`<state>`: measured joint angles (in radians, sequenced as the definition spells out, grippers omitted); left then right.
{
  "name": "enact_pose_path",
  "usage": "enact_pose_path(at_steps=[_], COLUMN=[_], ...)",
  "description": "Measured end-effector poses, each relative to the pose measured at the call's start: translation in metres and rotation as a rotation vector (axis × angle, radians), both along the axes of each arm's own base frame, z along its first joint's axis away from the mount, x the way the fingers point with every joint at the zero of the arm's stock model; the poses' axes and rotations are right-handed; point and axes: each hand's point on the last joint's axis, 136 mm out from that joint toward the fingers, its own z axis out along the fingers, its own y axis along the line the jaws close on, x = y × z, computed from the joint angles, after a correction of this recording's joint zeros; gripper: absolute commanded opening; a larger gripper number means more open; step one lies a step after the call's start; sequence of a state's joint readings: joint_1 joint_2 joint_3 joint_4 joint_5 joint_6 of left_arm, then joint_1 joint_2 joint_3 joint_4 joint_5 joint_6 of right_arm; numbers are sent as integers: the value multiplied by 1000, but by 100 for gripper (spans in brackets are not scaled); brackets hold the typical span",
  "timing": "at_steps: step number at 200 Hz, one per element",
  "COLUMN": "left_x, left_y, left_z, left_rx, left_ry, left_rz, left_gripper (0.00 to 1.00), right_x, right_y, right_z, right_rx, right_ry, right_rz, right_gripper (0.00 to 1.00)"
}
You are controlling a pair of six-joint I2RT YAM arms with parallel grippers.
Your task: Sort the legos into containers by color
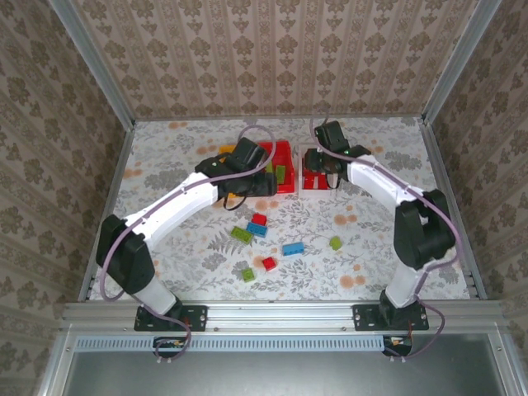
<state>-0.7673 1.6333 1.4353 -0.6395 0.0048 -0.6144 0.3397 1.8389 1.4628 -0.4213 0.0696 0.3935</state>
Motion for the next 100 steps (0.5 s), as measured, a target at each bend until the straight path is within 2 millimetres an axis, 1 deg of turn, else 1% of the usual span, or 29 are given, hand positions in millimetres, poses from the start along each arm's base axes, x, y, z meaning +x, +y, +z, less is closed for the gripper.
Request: enact_pose_path(at_steps=[14, 36, 56, 71, 84, 92, 100], left_x=[3, 10, 18, 21, 22, 22, 21], left_y=[-13, -31, -45, -51, -53, -53, -54], left_z=[5, 13, 17, 17, 16, 15, 15], left_rx=[-24, -61, -85, -97, -102, -103, -105], left_ry=[-21, -43, -54, -59, -58, -55, -54], left_rz=[-31, -71, -91, -99, -103, -105, -107], left_gripper=[64, 64, 64, 64, 64, 64, 64], right_x=[12, 24, 28, 31, 32, 33, 33], right_y=[-6, -13, -19, -24, -28, -30, -32], right_z=[-6, -16, -26, -34, -40, -43, -48], right_rx=[-16, -58, -107, -148, -182, -199, -216], right_ry=[23, 58, 91, 116, 136, 142, 151], right_rz=[-24, -54, -72, -80, -83, -86, -87], right_gripper=[19, 20, 21, 23, 27, 31, 38])
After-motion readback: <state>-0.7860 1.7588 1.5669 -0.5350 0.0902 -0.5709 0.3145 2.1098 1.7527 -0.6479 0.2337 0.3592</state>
